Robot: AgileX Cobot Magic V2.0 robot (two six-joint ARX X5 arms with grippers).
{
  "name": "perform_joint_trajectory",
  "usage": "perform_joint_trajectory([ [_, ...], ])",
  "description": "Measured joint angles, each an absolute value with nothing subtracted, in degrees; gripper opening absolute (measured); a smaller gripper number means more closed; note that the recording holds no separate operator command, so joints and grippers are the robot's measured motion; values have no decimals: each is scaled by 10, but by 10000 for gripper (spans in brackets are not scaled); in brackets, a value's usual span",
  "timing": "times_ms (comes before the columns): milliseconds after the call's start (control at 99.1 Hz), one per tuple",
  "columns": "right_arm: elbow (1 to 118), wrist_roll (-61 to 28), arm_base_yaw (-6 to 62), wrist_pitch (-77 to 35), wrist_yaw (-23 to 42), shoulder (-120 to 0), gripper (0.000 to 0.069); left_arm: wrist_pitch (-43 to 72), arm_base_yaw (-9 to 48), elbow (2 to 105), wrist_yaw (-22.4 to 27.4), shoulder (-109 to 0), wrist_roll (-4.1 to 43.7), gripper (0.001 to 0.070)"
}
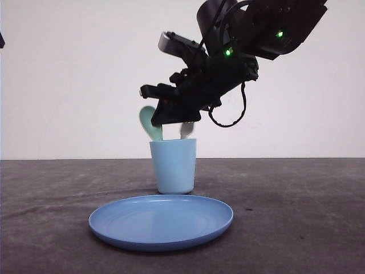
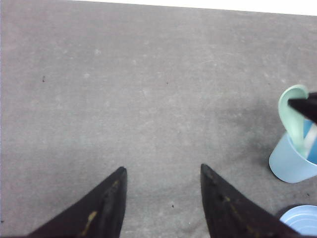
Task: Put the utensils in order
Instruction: 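Carry the green spoon with the right gripper and release it into the cup, then lower the right gripper over the cup rim and grip the cup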
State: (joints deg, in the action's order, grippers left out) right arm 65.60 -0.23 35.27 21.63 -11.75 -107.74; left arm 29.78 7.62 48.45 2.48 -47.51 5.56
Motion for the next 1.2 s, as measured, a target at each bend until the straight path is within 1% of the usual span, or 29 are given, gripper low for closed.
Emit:
perform_joint_trajectory([
  [131,656,-3,353,197,-103,-1077,21,298,76,484,25,-475,56,280],
  [524,656,-2,353,173,-105,-1077,27,298,76,484,25,-475,56,280],
  [555,657,-2,353,168,-105,-1075,44,298,76,484,25,-475,56,280],
  [585,657,-3,353,155,-105,-1073,75,298,76,484,25,-475,56,280],
  [706,657,-3,353,122,-105,-1062,278,298,76,484,25,-475,56,280],
  [746,657,-2,353,111,-105,-1053,326,298,76,484,25,-475,56,280],
  [787,657,-2,353,104,-105,-1042,354,298,76,484,25,-475,56,280],
  [918,657,-3,353,93,-105,-1001,384,298,76,484,25,-475,56,280],
  [1200,657,-3,352,29,-105,-910,388,298,76,484,25,-475,56,280],
])
